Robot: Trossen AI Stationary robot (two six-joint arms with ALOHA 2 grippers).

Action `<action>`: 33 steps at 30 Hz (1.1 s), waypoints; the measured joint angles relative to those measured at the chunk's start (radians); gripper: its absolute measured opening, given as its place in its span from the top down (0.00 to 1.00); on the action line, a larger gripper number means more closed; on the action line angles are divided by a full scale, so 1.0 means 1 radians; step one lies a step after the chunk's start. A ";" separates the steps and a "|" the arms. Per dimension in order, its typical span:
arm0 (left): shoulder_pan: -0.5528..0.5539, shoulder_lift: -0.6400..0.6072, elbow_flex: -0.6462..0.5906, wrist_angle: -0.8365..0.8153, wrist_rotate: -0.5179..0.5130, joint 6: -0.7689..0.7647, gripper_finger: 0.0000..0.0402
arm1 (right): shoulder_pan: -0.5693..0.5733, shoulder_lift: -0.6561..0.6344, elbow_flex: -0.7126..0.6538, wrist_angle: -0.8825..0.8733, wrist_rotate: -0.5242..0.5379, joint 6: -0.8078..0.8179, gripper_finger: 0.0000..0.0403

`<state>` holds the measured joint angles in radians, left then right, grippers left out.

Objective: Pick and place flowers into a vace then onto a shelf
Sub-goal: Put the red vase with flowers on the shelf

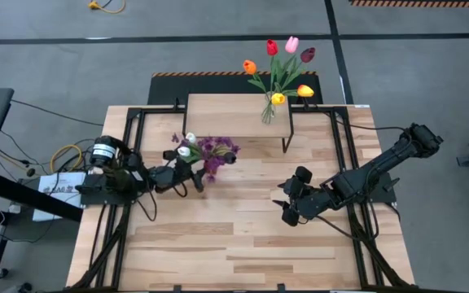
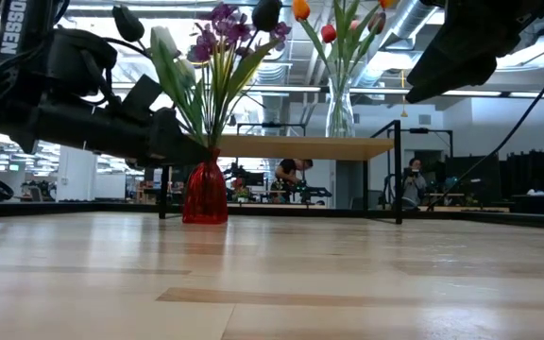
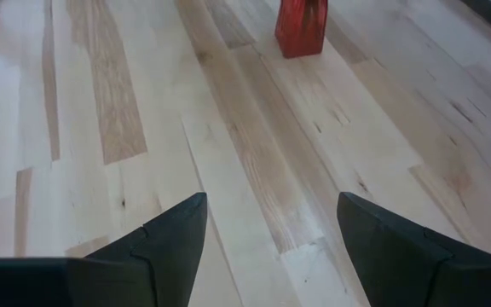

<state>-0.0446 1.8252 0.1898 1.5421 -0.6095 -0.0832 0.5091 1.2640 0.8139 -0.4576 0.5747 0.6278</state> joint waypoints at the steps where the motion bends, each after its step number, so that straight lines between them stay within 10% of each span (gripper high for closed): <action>1: 0.005 0.000 0.000 0.000 0.001 -0.005 0.50 | 0.000 0.000 0.000 0.000 0.000 -0.002 0.37; 19: 0.048 0.000 0.065 -0.078 0.054 0.030 0.51 | -0.001 0.000 0.000 0.000 0.002 0.001 0.37; 33: 0.047 0.001 0.065 -0.080 0.057 0.021 0.69 | -0.001 0.000 0.000 0.000 0.002 0.001 0.37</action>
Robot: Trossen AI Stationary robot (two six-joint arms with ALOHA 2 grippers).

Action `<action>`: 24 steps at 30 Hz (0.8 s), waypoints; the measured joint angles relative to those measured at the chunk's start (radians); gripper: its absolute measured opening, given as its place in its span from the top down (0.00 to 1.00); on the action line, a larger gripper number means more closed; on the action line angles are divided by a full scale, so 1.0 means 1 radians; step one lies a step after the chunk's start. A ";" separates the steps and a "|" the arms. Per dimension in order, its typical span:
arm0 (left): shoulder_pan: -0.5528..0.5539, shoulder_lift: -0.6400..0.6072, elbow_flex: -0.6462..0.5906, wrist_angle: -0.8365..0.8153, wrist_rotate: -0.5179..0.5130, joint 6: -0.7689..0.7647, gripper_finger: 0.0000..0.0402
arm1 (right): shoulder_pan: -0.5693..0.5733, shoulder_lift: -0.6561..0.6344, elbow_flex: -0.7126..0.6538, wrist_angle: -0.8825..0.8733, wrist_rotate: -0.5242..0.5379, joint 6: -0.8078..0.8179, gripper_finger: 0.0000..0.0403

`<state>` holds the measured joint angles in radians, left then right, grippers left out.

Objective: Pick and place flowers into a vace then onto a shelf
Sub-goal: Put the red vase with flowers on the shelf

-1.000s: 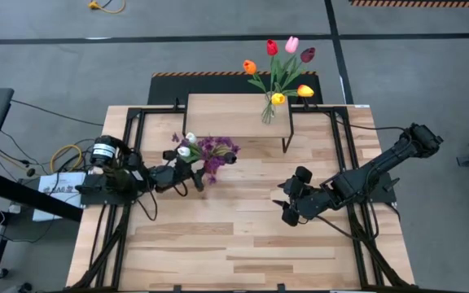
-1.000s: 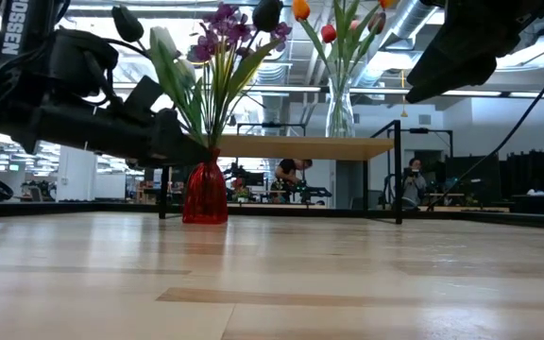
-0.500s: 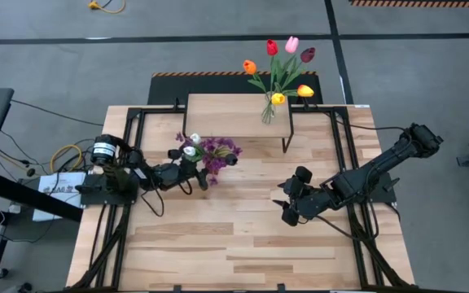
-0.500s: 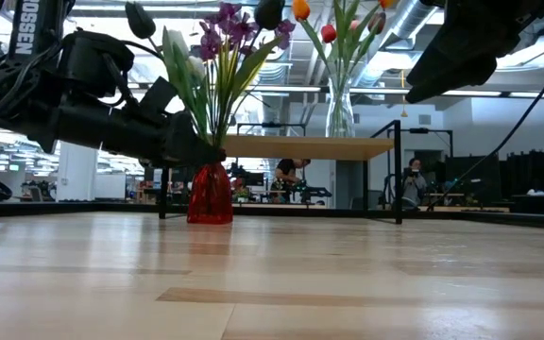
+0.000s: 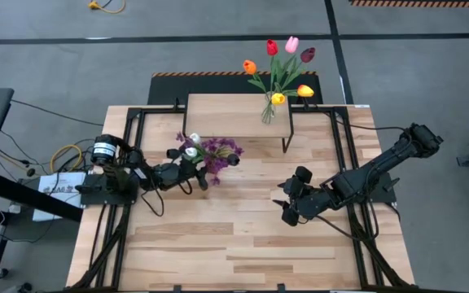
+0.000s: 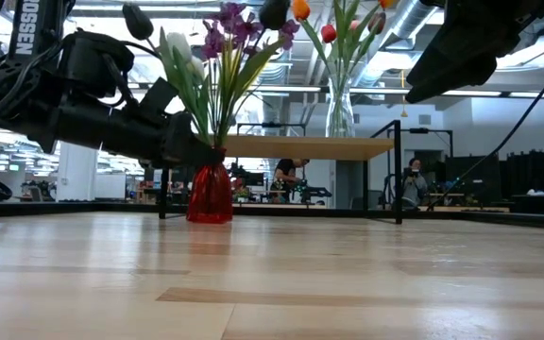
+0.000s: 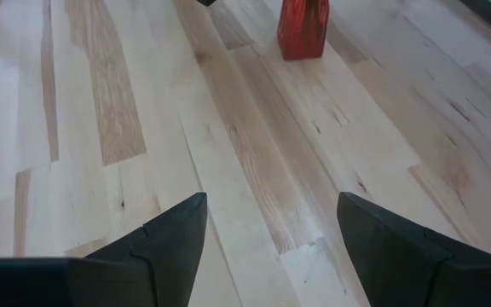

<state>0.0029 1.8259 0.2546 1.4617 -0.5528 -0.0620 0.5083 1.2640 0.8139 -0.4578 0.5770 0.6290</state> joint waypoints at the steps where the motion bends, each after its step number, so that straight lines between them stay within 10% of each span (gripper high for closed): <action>1: 0.000 0.000 0.000 0.004 0.000 -0.001 0.69 | 0.000 0.000 0.000 0.000 0.000 0.000 0.37; 24: -0.126 -0.140 0.000 0.078 -0.036 -0.006 0.68 | 0.000 0.000 0.000 0.001 -0.002 0.000 0.37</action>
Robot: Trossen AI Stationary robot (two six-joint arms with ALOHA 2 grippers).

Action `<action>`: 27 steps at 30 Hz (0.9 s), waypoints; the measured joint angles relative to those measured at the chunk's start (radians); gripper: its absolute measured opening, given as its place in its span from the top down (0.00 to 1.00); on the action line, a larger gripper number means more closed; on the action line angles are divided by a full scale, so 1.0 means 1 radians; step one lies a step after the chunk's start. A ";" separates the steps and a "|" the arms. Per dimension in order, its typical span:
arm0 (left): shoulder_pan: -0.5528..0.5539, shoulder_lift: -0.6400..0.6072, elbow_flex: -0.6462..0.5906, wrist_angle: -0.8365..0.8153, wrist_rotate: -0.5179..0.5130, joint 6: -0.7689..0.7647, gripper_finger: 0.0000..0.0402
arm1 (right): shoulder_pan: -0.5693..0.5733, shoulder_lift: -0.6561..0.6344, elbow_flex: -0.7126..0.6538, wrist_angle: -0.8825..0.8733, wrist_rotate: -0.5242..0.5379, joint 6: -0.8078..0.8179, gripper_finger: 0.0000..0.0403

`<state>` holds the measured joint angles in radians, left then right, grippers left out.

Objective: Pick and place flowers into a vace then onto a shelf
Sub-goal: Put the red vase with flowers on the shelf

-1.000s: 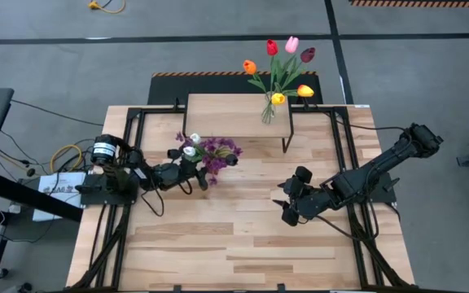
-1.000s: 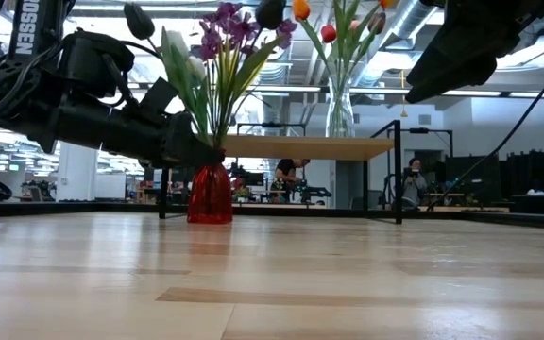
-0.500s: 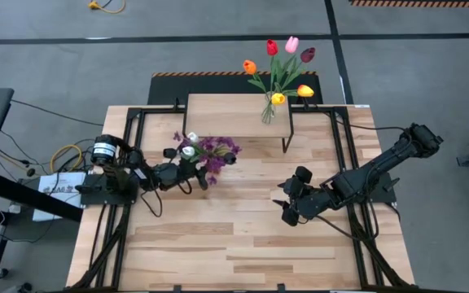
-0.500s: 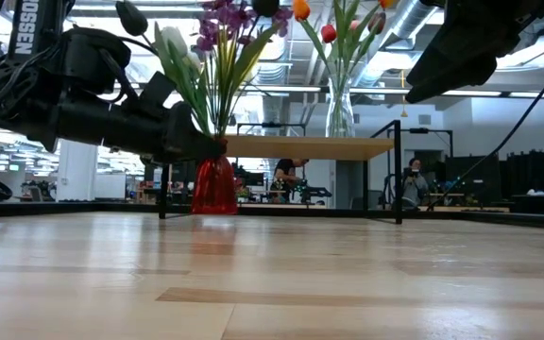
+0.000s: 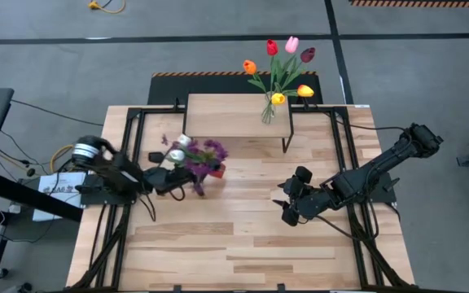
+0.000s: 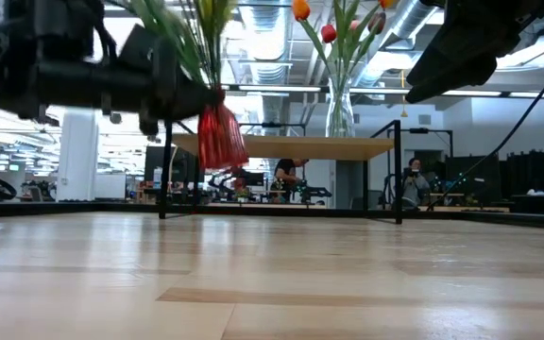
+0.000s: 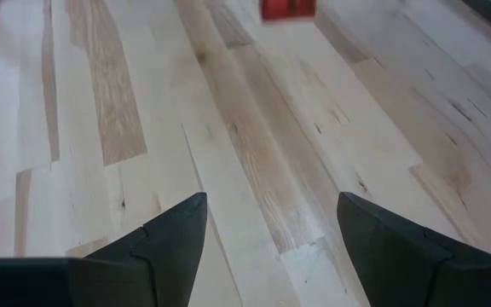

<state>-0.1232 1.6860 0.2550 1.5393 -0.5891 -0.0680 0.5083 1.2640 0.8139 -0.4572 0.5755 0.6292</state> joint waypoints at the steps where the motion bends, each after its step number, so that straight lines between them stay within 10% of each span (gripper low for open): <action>1: -0.005 -0.035 0.000 -0.009 -0.017 0.017 0.68 | 0.000 0.000 0.000 0.000 0.000 0.000 0.37; 15: 0.023 -0.577 0.088 -0.558 -0.196 0.135 0.68 | 0.000 0.000 0.000 0.001 -0.001 -0.002 0.37; 27: 0.304 -0.604 0.435 -1.089 -0.049 0.062 0.68 | -0.004 0.000 0.000 0.062 0.008 -0.061 0.37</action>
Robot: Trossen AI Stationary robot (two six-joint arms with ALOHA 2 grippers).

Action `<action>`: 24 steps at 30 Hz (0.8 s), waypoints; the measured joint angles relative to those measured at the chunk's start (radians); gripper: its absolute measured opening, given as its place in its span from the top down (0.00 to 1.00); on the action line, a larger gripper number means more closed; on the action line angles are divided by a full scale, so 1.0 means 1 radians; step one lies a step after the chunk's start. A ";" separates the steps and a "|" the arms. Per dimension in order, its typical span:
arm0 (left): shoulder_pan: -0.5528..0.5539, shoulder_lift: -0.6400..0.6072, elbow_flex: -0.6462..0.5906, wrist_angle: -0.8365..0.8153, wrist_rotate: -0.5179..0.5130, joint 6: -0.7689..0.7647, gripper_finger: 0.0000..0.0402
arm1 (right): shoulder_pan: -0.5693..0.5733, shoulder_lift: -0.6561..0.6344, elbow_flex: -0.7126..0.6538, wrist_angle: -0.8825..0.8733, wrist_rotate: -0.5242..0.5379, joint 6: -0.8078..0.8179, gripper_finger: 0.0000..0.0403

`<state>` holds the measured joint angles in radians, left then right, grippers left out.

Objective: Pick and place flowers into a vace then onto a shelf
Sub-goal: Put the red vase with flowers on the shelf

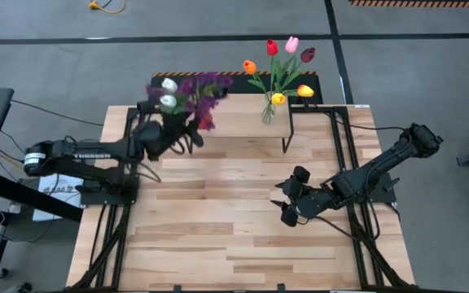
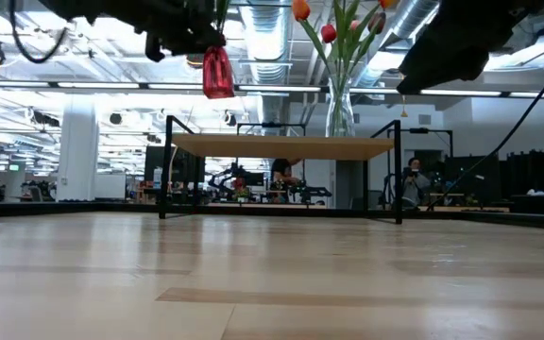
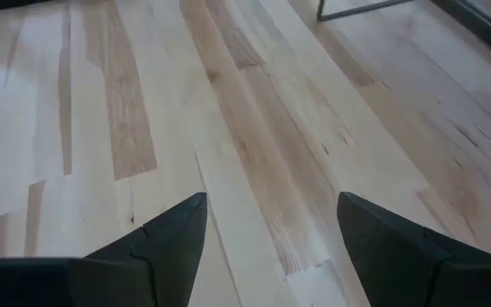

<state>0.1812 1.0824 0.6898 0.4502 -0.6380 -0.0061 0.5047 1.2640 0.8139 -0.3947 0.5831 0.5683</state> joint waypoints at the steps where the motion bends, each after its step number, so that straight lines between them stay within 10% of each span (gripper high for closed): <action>1: 0.035 0.000 0.004 0.001 0.038 -0.014 0.68 | -0.005 0.000 0.000 0.002 0.002 -0.001 0.37; 13: 0.356 0.107 -0.006 0.042 0.444 -0.062 0.68 | -0.139 0.000 0.000 0.018 -0.009 0.000 0.37; 24: 0.447 0.249 -0.006 0.166 0.532 -0.085 0.68 | -0.189 0.000 0.000 0.037 -0.010 0.000 0.37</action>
<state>0.6286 1.3312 0.6842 0.6161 -0.1059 -0.0908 0.3161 1.2640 0.8135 -0.3577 0.5732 0.5682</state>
